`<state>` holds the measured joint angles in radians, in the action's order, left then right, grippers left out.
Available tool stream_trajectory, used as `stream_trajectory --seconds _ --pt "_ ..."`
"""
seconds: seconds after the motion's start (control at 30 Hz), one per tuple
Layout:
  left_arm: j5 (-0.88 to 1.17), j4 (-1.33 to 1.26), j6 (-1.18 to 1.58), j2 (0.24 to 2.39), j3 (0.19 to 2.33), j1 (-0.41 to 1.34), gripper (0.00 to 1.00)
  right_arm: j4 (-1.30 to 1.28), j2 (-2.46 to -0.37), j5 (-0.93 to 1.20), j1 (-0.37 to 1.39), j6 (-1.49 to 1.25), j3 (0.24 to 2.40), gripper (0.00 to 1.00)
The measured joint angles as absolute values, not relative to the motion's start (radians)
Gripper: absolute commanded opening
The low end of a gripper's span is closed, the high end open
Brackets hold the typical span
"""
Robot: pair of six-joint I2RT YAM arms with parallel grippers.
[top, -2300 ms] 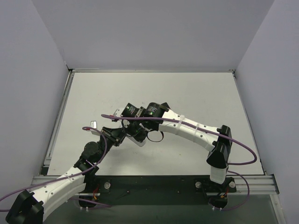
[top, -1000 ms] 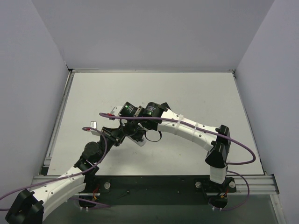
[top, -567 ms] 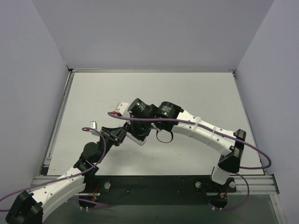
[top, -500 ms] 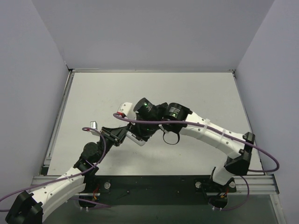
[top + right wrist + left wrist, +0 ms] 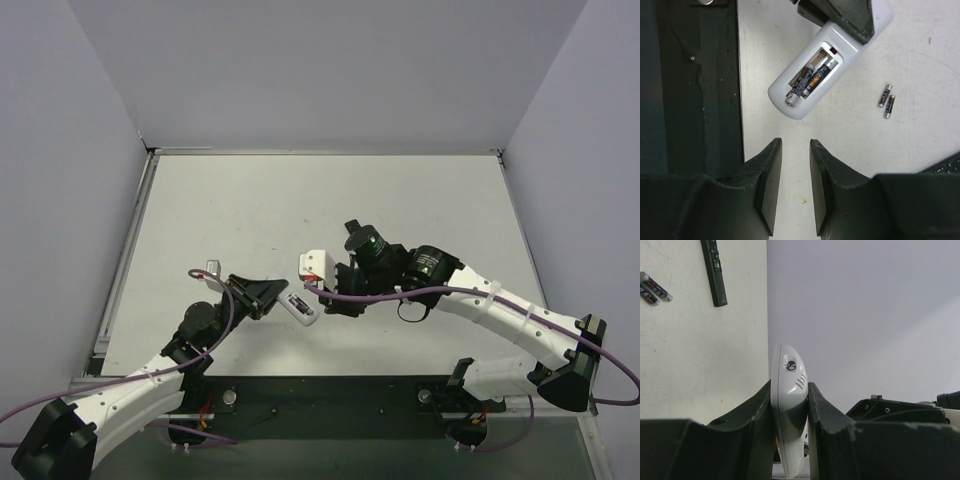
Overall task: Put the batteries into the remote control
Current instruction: Load the battery into the remote control.
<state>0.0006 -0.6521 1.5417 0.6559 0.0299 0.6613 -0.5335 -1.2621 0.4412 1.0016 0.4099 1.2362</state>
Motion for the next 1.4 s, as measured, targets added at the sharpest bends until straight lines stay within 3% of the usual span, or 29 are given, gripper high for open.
stream_trajectory --seconds 0.37,1.4 --pt "0.070 -0.663 1.533 0.727 0.030 0.661 0.00 -0.421 -1.248 0.588 1.001 0.510 1.148 0.24" --pt "0.084 -0.678 1.524 0.727 0.030 0.661 0.00 -0.377 -1.332 0.635 0.995 0.540 1.113 0.12"
